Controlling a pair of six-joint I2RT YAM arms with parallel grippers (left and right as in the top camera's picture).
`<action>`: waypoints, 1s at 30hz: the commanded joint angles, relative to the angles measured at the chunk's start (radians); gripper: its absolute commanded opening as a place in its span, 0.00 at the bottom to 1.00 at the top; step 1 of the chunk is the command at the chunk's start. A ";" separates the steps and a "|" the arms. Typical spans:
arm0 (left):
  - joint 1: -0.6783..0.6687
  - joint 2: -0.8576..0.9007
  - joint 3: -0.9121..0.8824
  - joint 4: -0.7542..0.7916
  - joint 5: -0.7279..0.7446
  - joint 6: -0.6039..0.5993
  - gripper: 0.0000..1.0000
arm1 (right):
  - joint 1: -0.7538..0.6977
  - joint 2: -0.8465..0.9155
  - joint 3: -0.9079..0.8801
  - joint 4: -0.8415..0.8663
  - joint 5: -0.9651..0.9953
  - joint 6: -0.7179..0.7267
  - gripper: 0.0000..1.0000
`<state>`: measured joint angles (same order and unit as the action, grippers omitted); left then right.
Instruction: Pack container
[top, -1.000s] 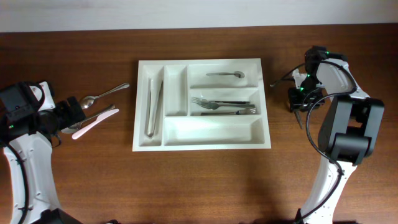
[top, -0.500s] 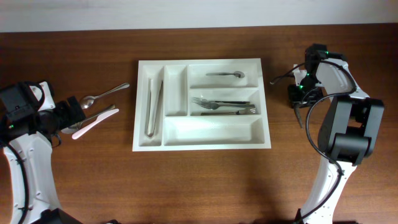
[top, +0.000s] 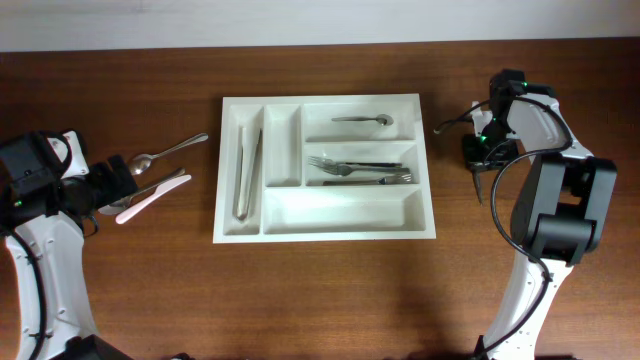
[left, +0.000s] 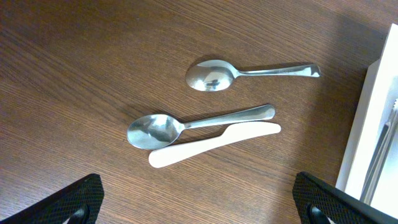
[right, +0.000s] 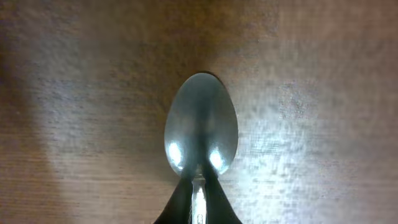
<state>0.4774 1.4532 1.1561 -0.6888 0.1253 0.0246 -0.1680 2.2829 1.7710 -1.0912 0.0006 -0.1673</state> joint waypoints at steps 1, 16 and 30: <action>0.003 0.005 0.016 0.003 0.017 -0.010 0.99 | 0.004 0.005 0.038 -0.029 0.012 0.065 0.04; 0.003 0.005 0.016 0.003 0.017 -0.010 0.99 | 0.182 -0.140 0.366 -0.144 -0.109 -0.005 0.04; 0.003 0.005 0.016 0.003 0.017 -0.010 0.99 | 0.162 -0.132 0.289 -0.104 -0.044 0.369 0.04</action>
<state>0.4774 1.4532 1.1561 -0.6888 0.1253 0.0246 0.0940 2.1525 2.1078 -1.1999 -0.0387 -0.0326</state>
